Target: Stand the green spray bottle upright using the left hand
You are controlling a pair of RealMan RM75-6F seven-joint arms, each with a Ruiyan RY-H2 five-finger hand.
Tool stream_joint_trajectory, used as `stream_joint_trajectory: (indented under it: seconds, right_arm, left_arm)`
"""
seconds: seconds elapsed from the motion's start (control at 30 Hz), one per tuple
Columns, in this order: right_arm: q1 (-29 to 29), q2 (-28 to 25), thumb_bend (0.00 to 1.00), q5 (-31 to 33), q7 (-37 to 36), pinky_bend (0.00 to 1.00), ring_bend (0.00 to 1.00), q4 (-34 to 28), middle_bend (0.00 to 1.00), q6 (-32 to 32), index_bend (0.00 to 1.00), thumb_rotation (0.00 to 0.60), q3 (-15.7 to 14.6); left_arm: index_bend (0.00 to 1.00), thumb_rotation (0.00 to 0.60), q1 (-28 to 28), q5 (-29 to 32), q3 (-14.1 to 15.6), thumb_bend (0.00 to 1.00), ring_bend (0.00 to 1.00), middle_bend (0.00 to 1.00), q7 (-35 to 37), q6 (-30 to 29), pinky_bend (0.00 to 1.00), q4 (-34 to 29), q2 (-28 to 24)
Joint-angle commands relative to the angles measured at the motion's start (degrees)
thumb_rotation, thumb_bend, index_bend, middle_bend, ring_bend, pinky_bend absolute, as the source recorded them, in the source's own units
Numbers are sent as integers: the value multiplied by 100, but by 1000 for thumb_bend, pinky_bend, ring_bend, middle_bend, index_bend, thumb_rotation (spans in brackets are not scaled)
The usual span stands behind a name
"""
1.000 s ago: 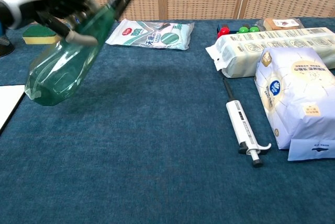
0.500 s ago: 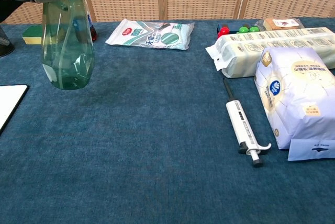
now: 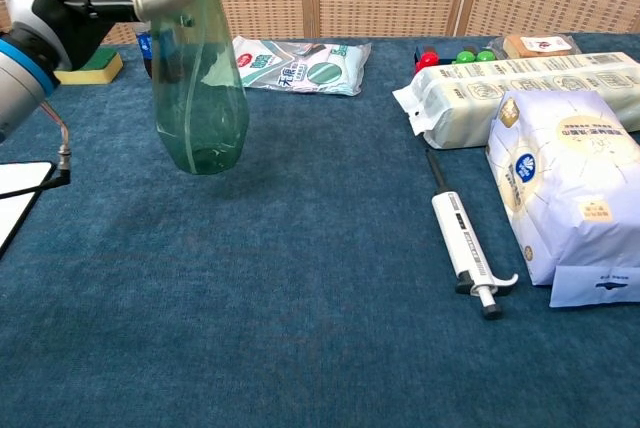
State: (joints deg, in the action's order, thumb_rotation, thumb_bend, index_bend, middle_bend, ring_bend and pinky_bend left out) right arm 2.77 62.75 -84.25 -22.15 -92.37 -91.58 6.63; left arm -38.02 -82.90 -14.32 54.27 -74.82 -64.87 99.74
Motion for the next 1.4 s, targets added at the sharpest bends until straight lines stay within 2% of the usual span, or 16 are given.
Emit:
stream_joint_trajectory:
  seconds: [0.03,0.37,0.93,1.2,1.4]
  right_arm:
    - [13,-8,377,9,-21,170,112,-5,286,-15,244,600,3]
    - [54,-54,376,0,-76,170,112,-75,286,-70,245,600,1]
    - [89,-97,376,-20,-143,170,112,-141,286,-111,245,600,-2]
    - [79,-86,376,-28,-191,170,112,-131,285,-97,245,600,2]
    - [84,-95,377,-36,-206,170,112,-135,287,-111,244,600,5]
  left_arm:
    - [452,600,-127,-262,33,349,349,358,-79,-305,560,519,435]
    - [443,600,-163,-406,160,346,349,352,286,-628,551,1533,1247]
    - [429,600,15,-502,428,343,344,347,774,-837,558,2333,1773]
    - [348,487,107,-563,521,330,261,293,834,-945,489,2367,1746]
    - [331,455,174,-597,577,327,217,259,782,-1007,451,2341,1713]
